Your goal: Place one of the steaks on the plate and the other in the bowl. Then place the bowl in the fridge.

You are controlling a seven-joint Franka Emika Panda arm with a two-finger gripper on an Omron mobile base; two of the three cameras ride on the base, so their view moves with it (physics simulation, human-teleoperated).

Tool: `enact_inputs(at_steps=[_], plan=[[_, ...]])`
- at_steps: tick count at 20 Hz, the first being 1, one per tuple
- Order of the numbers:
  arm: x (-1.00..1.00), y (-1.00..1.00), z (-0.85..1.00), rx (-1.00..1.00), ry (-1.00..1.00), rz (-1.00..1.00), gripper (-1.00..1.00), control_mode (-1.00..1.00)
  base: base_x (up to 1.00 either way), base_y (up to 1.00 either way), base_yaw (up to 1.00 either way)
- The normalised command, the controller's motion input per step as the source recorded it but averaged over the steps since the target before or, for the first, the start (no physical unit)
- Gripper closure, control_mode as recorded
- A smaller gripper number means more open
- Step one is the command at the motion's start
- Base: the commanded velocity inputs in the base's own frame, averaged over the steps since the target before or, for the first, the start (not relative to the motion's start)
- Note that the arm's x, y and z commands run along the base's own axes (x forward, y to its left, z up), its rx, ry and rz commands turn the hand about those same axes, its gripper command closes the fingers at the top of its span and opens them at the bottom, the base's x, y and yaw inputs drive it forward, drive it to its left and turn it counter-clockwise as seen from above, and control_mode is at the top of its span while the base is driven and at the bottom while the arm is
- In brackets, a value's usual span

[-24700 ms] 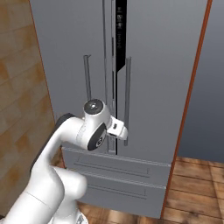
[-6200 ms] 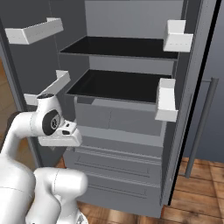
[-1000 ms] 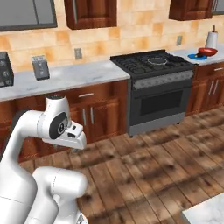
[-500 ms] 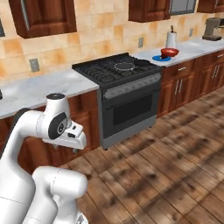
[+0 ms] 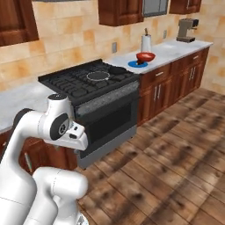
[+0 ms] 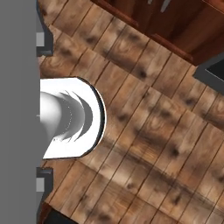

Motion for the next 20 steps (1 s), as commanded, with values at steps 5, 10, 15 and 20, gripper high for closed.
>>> enact_inputs(at_steps=[5, 10, 15, 20], plan=[[0.0, 0.0, 0.0, 0.0, 0.0, 0.0, -1.0, 1.0, 1.0, 0.16, -0.21], [0.0, 0.0, 0.0, 0.0, 0.0, 0.0, -1.0, 1.0, 1.0, -0.52, 0.17], [0.0, 0.0, 0.0, 0.0, 0.0, 0.0, -1.0, 1.0, 1.0, -0.83, 0.42], [0.0, 0.0, 0.0, 0.0, 0.0, 0.0, -1.0, 1.0, 0.91, -0.99, 0.38]])
